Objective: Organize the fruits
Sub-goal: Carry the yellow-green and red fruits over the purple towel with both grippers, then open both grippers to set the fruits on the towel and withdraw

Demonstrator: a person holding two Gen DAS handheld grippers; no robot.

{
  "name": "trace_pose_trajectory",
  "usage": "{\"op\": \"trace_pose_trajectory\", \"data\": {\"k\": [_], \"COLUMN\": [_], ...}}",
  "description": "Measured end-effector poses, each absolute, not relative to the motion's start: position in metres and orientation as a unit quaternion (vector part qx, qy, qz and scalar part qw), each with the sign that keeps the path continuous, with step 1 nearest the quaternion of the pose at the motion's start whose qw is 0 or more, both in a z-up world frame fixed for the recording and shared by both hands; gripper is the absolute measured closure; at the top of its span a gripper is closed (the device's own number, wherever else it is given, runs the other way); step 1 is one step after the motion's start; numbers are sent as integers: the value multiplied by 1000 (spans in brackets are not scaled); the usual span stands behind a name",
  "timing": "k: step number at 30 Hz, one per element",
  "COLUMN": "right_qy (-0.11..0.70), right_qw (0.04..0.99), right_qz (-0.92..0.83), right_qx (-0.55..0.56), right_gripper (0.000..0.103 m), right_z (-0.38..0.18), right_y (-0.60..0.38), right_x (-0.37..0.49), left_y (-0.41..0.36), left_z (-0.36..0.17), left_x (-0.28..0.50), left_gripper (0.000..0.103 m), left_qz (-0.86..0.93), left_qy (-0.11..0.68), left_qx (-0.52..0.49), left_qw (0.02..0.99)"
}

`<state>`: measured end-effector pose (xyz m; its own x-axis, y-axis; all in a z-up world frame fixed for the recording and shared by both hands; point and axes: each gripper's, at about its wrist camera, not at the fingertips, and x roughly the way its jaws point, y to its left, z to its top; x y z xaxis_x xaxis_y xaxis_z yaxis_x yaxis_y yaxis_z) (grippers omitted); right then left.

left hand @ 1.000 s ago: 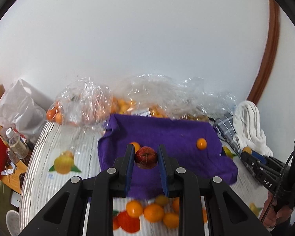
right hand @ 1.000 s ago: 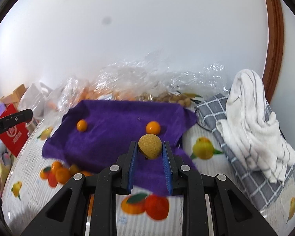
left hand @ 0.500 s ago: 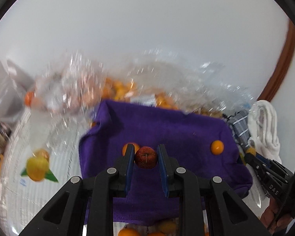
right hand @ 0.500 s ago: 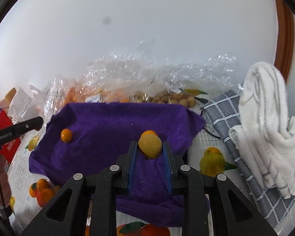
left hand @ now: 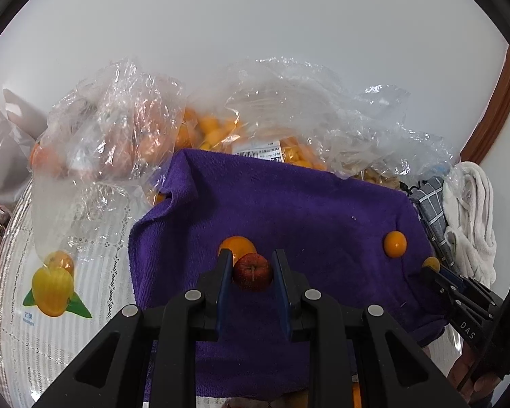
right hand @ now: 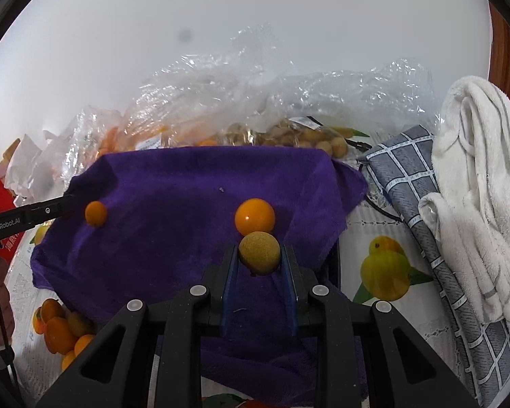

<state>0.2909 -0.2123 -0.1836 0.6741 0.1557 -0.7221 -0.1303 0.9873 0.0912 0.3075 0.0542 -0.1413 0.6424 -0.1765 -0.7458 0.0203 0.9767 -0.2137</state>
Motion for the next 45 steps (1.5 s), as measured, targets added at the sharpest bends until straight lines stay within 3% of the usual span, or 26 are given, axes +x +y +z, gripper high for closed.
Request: {"op": "trace_pose_trajectory", "data": {"k": [33,35,40,45], "right_qy": [434,435,437,430], "right_qw": [898,897,895,899], "right_qz": [73,75,83,85], "right_qx": [0,1,-3,-1], "right_gripper": [77,75,59,54], "right_z": [-211,-212,-211,-206], "right_y": [-212,-212,-208,-207], "right_x": [302,302,301,298], "left_y": [37,37,35,29], "left_z": [-173,-175,-179,-181], "left_x": [320,320,322,322], "left_gripper": [80,80,80,80], "left_qz": [-45,-44,-43,-44], "left_qy": [470,474,481,483], "left_qx": [-51,-51,-49,-41], "left_qw": [880,878,874,873]}}
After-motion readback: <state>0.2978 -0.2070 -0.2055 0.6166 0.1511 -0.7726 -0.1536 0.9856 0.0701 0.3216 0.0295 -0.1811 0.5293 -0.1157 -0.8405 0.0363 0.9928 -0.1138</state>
